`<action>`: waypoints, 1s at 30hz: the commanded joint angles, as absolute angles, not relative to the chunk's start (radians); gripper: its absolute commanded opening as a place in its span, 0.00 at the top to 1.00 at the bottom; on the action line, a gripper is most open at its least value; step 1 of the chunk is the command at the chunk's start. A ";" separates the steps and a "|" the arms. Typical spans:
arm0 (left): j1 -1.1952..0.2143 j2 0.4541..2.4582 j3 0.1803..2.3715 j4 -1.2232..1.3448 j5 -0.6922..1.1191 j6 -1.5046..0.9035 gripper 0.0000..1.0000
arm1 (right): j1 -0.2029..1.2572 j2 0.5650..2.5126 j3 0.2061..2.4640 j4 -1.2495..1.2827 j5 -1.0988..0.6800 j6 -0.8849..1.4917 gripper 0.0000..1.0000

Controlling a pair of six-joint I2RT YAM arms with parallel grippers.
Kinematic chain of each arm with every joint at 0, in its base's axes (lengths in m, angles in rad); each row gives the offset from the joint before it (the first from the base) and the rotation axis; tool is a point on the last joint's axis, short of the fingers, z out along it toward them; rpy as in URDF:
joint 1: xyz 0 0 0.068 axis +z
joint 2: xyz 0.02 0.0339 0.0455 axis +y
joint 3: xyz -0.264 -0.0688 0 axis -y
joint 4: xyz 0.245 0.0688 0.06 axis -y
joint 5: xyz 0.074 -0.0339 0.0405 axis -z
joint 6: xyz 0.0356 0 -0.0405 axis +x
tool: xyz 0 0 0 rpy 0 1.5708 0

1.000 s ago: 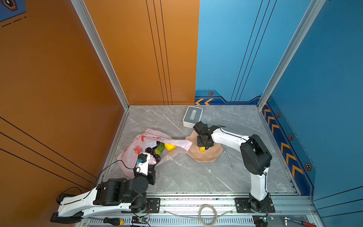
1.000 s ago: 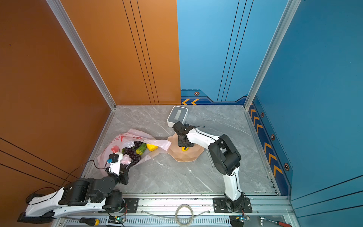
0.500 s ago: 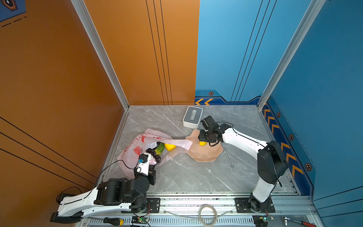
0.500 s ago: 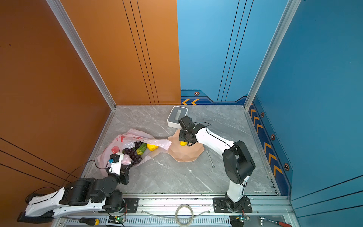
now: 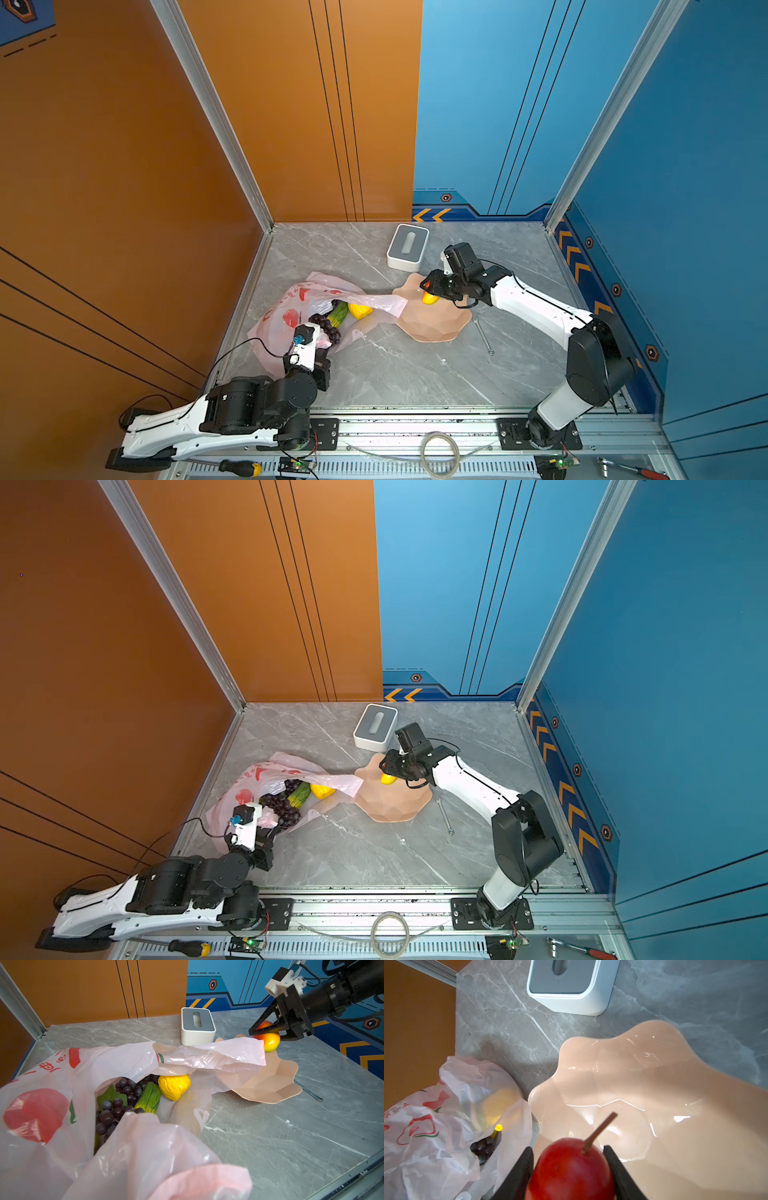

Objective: Place the fruits into the plastic bag
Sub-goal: Pick up the fruit from the plate, then place the fruit in the plastic bag.

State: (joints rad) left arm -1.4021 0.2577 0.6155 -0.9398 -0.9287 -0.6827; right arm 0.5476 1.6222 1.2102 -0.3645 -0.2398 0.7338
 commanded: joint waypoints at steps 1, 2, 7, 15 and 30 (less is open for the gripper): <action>-1.413 0.271 0.631 -0.954 -0.959 -0.698 1.00 | 0.534 1.586 1.184 -0.296 -0.321 0.764 0.57; -1.413 0.273 0.632 -0.954 -0.959 -0.699 1.00 | 0.530 1.579 1.181 -0.287 -0.332 0.767 0.57; -1.404 0.286 0.632 -0.955 -0.956 -0.698 1.00 | 0.522 1.555 1.156 -0.232 -0.384 0.788 0.57; -1.360 0.326 0.635 -0.929 -0.922 -0.669 1.00 | 0.523 1.533 1.138 -0.159 -0.458 0.829 0.57; -1.261 0.341 0.627 -0.873 -0.825 -0.617 1.00 | 0.580 1.462 1.137 -0.024 -0.563 0.920 0.57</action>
